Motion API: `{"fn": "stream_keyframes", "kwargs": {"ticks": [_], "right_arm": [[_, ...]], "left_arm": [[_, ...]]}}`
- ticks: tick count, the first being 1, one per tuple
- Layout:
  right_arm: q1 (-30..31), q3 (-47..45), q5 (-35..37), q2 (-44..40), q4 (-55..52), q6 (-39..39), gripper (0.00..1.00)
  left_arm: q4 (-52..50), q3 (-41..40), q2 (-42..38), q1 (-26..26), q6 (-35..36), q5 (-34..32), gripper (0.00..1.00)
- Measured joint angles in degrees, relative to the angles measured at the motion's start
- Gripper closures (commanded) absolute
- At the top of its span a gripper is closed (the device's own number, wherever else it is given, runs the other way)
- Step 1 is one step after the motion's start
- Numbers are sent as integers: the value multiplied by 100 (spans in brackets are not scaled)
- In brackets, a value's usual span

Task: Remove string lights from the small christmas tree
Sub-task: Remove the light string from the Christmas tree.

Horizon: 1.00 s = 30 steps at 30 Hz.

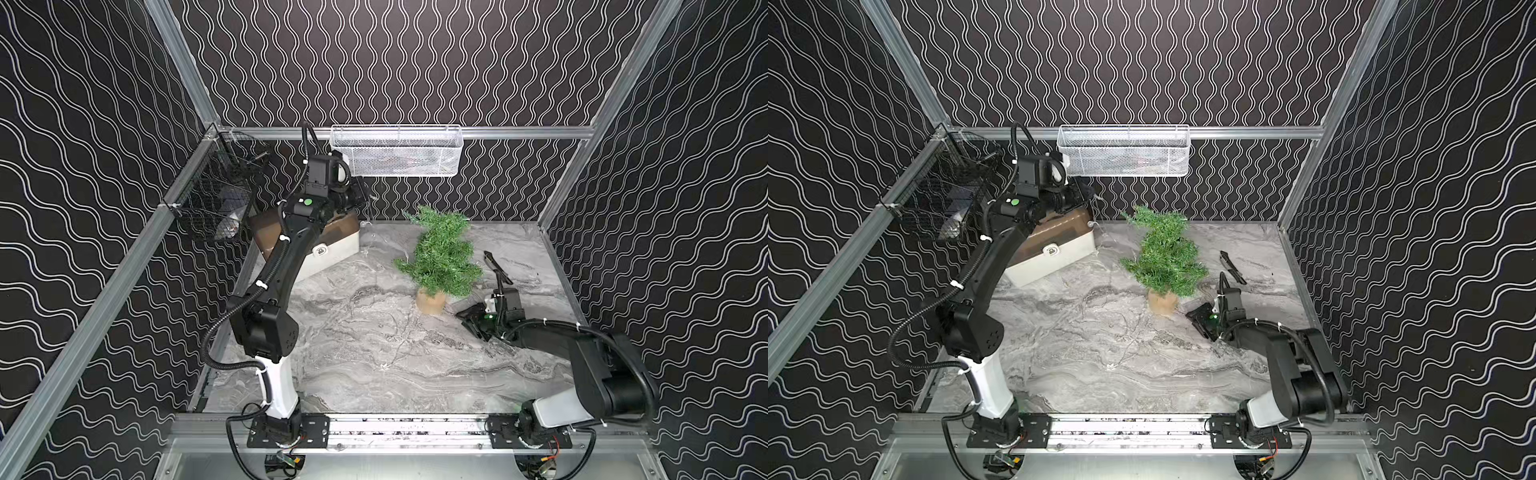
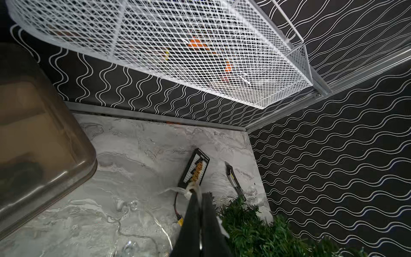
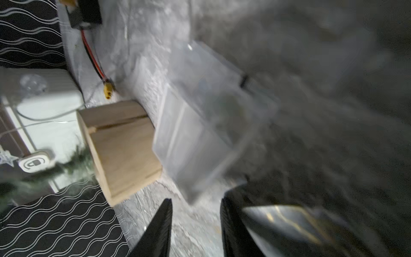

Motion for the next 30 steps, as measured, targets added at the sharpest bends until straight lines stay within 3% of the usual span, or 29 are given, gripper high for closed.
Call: {"fn": "stream_keyframes", "kwargs": {"ticks": [14, 30], "right_arm": [[-474, 2299, 92, 2142, 369, -81, 71], [256, 3578, -584, 3209, 496, 127, 74]], "left_arm": [[2, -369, -299, 402, 9, 63, 98], [-28, -1495, -1458, 2035, -157, -323, 99]]}}
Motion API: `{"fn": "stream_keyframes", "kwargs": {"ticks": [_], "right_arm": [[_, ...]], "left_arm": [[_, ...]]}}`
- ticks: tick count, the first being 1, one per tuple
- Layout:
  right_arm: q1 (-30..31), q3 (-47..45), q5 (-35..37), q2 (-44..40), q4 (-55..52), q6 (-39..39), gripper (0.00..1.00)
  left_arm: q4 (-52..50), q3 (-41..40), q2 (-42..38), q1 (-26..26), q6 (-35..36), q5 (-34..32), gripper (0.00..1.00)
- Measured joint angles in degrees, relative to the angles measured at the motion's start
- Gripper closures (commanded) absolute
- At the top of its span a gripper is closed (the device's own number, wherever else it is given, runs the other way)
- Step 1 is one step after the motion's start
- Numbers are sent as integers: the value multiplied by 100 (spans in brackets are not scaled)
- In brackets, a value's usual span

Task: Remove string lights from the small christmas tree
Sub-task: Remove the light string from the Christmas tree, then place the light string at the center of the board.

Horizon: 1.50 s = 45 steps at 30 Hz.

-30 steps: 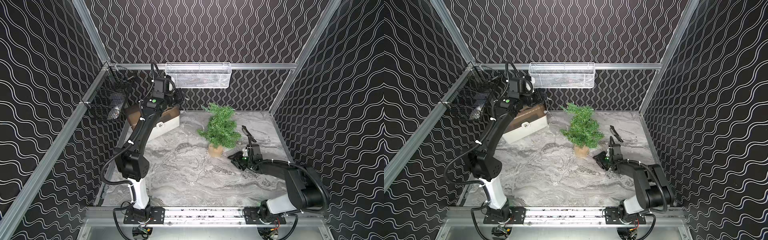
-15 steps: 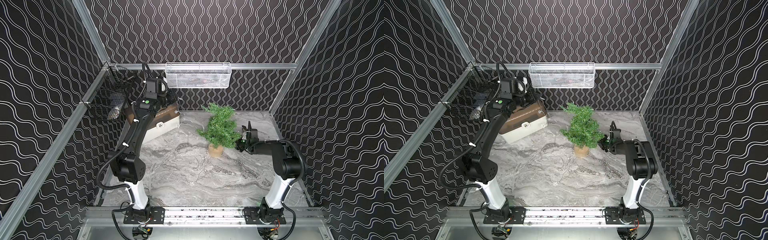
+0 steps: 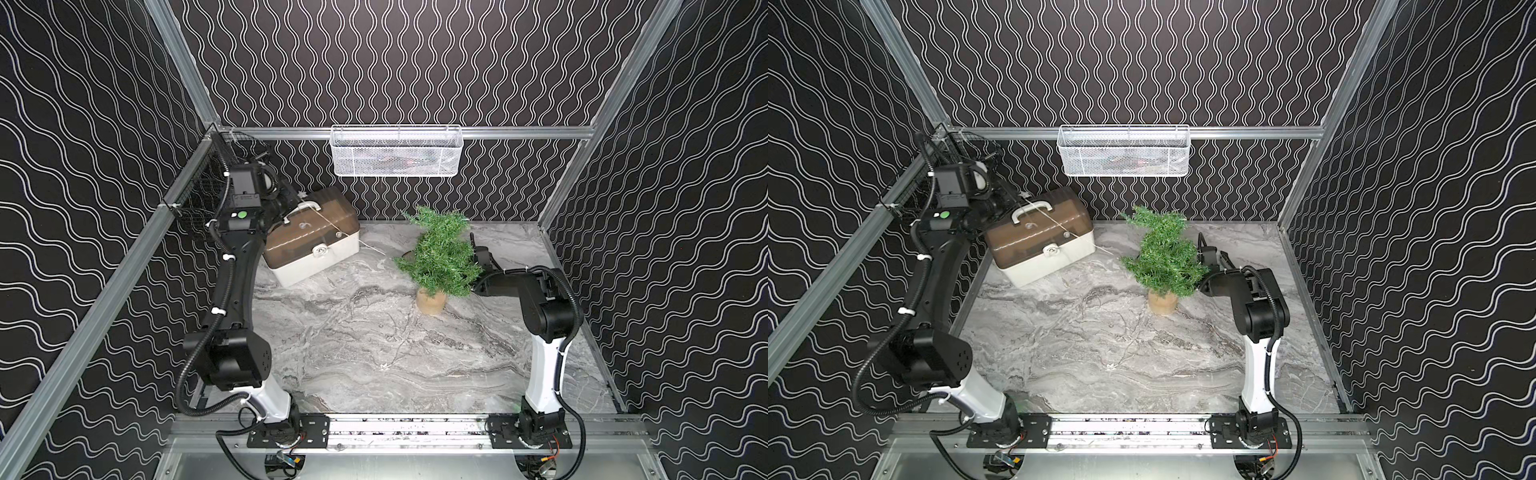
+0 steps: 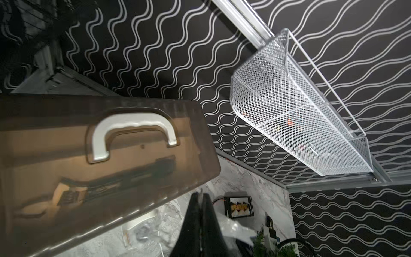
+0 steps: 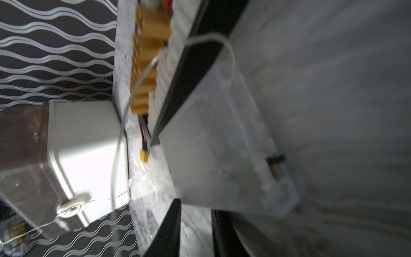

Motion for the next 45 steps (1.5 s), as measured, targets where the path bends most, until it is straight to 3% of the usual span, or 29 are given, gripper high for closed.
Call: {"fn": "stream_keyframes", "kwargs": {"ticks": [9, 16, 21, 25, 34, 40, 42, 44, 45], "right_arm": [[-560, -935, 11, -1499, -682, -413, 69], [-669, -1019, 103, -2168, -1456, -964, 69], [-811, -1154, 203, -2677, -1836, -1126, 69], [-909, -1222, 243, -2979, -2002, -1237, 69], [-940, -1213, 249, -3069, -2256, -1410, 69], [-1060, -1325, 247, -3248, -2385, -1545, 69], [-1082, -1373, 247, -3274, -2411, -1582, 69], [-1106, -1443, 240, -3303, -2422, -1644, 69], [-1117, -1480, 229, -3316, -2424, -1661, 69]], "left_arm": [[-2, -538, -511, 57, 31, -101, 98], [-442, 28, -557, 575, 293, -507, 97], [-479, 245, -205, 605, 304, -420, 99], [-444, 92, -20, 208, 306, -404, 98], [72, -428, -72, -1338, 717, -505, 95], [-76, -1620, -793, -1735, 911, -964, 94], [-151, -2223, -1058, -1867, 942, -1032, 87], [-247, -2767, -1231, -1956, 1040, -1075, 57], [-289, -2942, -1252, -1969, 1051, -1075, 50]]}}
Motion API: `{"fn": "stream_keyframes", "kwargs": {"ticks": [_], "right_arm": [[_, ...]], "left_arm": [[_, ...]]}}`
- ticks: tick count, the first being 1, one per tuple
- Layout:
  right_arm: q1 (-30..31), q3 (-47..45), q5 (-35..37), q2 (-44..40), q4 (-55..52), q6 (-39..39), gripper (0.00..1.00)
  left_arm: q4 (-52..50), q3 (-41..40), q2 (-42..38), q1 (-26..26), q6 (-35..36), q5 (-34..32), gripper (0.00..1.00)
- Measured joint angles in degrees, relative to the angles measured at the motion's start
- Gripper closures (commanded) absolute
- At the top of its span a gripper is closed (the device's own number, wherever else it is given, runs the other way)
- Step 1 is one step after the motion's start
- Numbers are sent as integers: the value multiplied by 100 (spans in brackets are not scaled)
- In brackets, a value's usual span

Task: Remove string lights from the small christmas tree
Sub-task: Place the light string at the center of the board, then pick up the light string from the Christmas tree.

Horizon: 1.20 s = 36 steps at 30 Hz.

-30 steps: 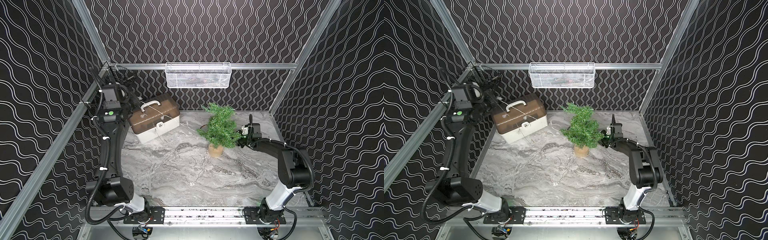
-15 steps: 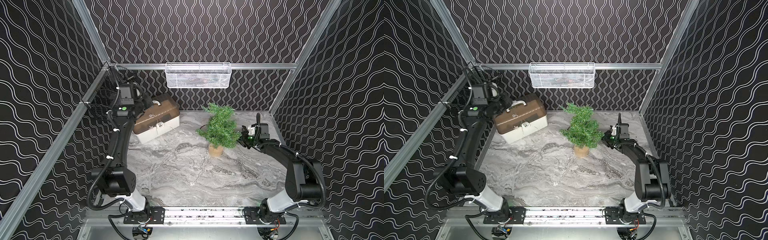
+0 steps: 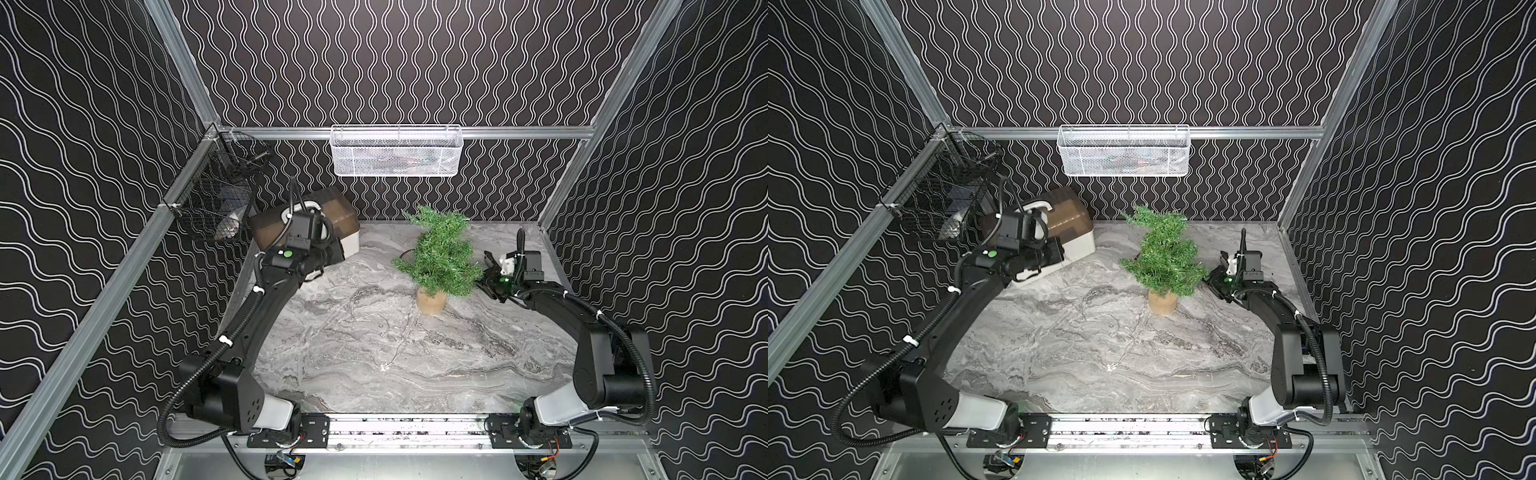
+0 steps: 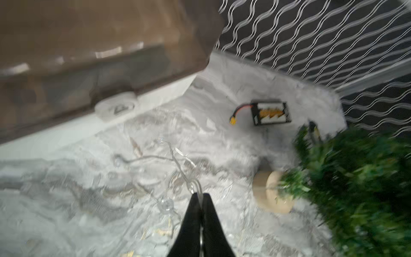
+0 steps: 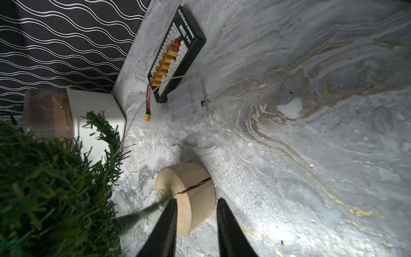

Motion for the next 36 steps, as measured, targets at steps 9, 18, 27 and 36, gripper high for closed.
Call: {"fn": "stream_keyframes", "kwargs": {"ticks": [9, 18, 27, 36], "right_arm": [[-122, -260, -162, -63, -22, -153, 69], [-275, -380, -398, 63, 39, -168, 69], [-457, -420, -527, 0, 111, -131, 69], [-614, -483, -693, -37, 157, -42, 71]], "left_arm": [[1572, -2004, -317, -210, 636, 1099, 26], [4428, -2870, 190, -927, 1478, 1821, 28], [5823, -2684, 1351, -1067, 1808, 1801, 45], [6124, -2243, 1764, -1104, 1895, 1801, 100]]}}
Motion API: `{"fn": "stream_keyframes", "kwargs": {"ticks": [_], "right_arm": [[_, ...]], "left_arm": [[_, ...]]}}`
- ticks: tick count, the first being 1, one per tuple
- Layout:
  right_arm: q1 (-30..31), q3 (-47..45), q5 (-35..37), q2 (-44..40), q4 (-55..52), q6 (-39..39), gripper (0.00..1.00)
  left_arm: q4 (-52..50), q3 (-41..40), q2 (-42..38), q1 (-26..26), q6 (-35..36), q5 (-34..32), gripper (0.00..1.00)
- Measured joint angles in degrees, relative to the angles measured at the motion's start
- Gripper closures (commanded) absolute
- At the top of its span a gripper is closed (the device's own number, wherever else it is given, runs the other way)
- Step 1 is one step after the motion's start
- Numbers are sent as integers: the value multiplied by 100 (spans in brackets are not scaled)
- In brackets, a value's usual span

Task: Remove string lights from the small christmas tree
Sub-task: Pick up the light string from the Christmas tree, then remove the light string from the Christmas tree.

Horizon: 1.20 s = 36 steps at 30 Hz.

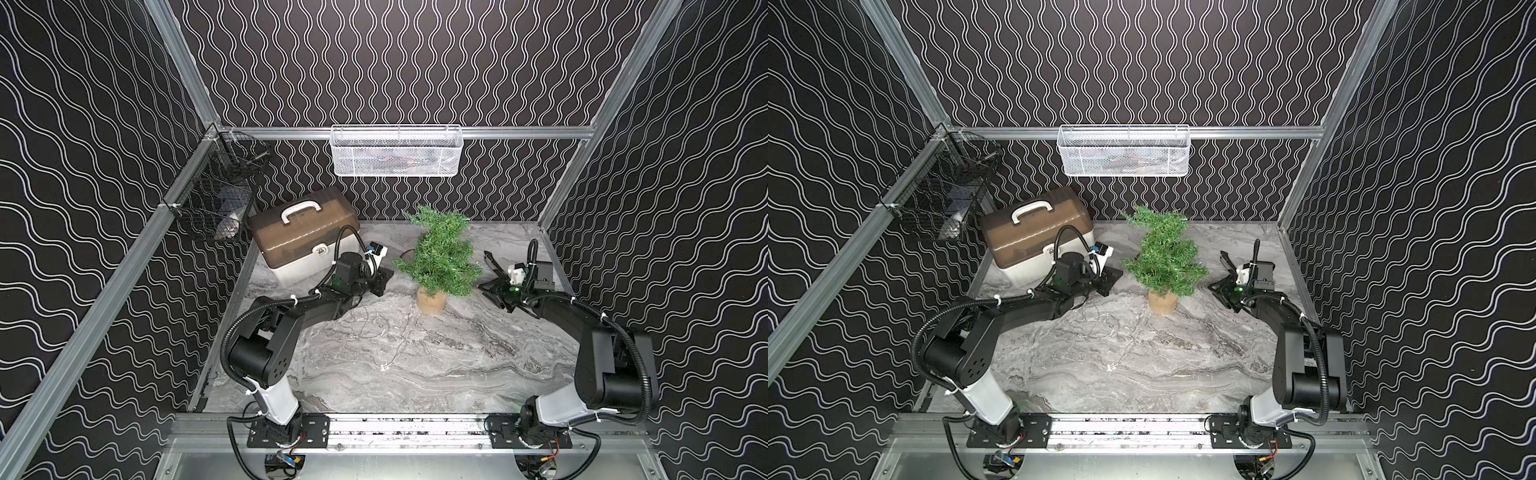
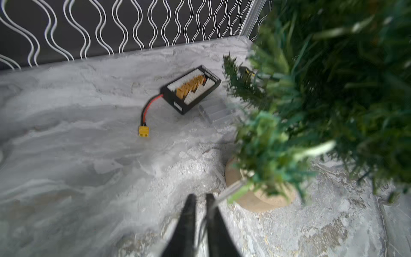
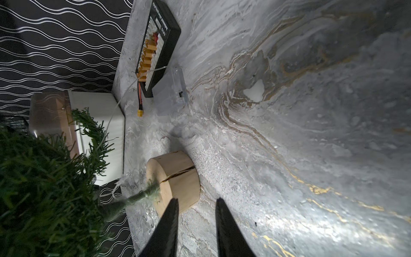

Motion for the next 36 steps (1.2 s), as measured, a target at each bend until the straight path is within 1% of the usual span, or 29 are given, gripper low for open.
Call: {"fn": "stream_keyframes", "kwargs": {"ticks": [3, 10, 13, 18, 22, 26, 29, 32, 34, 36], "right_arm": [[-24, 0, -26, 0, 46, 4, 71], [-44, -13, -127, 50, 195, 114, 71], [-50, -17, -149, 50, 214, 149, 71], [-59, -17, -168, 46, 214, 149, 71], [-79, -35, -170, 39, 214, 149, 72], [-79, -35, -214, 52, 229, 153, 72], [-81, -33, -232, 50, 234, 170, 72], [-90, -33, -229, 4, 225, 168, 72], [-103, -31, -229, -52, 210, 166, 72], [-114, -28, -227, -94, 192, 157, 71]], "left_arm": [[-264, 149, -127, 0, 61, -28, 100], [-1143, 417, -741, -2, 201, -330, 100], [-1554, 619, -887, -2, 264, -452, 100], [-2181, 1220, -938, -2, 402, -487, 100], [-2553, 1408, -1099, -2, 507, -387, 100], [-2785, 1661, -1108, -2, 522, -271, 100], [-2835, 2017, -922, 2, 505, -269, 100], [-3099, 2496, -557, 160, 382, -424, 100], [-3460, 2822, -369, 474, 103, -605, 100], [-3744, 2975, -345, 817, -208, -780, 100]]}}
